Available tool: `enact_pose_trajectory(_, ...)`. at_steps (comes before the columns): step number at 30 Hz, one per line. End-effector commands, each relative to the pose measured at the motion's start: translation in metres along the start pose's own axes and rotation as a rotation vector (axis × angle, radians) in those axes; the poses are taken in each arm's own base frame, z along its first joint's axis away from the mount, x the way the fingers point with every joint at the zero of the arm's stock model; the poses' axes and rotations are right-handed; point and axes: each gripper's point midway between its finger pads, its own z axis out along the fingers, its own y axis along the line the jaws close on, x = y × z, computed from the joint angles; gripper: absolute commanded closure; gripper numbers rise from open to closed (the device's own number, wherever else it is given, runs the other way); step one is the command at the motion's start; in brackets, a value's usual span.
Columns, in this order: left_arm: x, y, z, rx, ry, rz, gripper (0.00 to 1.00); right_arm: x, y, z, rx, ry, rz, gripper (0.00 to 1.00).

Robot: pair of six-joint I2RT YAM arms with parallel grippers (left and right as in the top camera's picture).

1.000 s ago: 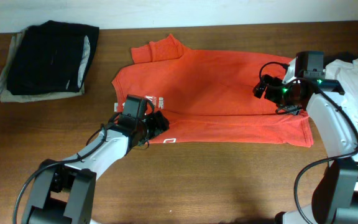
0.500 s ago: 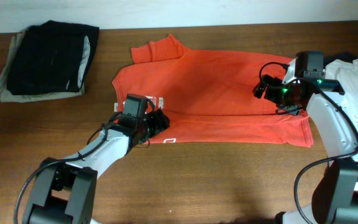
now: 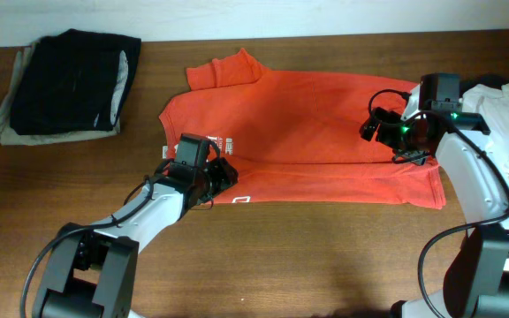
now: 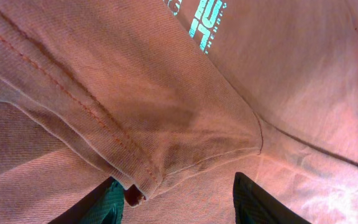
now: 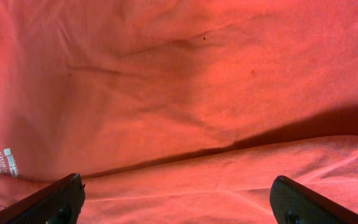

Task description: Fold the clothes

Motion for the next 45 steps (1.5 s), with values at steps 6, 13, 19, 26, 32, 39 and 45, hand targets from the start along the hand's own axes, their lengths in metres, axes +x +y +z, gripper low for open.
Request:
enact_pose_trajectory(6, 0.000, 0.003, 0.006, -0.014, 0.006, -0.011, 0.64, -0.001, -0.002, 0.001, 0.023, -0.001, 0.003, 0.01)
enact_pose_trajectory(13, -0.001, 0.000, 0.006, -0.003, 0.001, -0.008, 0.98, -0.002, -0.002, 0.001, 0.027, -0.004, 0.003, 0.01)
enact_pose_trajectory(19, -0.014, -0.012, 0.005, 0.046, -0.052, 0.009, 0.99, -0.002, -0.002, 0.001, 0.027, -0.003, 0.003, 0.01)
enact_pose_trajectory(26, -0.047, -0.015, 0.001, 0.026, -0.217, 0.021, 0.99, -0.001, -0.002, 0.001, 0.027, -0.002, 0.004, 0.01)
enact_pose_trajectory(32, -0.058, -0.014, -0.002, 0.012, -0.277, 0.028, 1.00, -0.001, -0.002, 0.001, 0.027, -0.002, 0.004, 0.01)
enact_pose_trajectory(39, -0.074, -0.024, 0.005, 0.060, -0.346, 0.036, 1.00, 0.000, -0.003, 0.001, 0.029, 0.005, 0.005, 0.01)
enact_pose_trajectory(45, -0.085, -0.033, 0.015, 0.117, -0.394, 0.046, 0.99, 0.000, -0.003, 0.001, 0.030, 0.005, 0.005, 0.01)
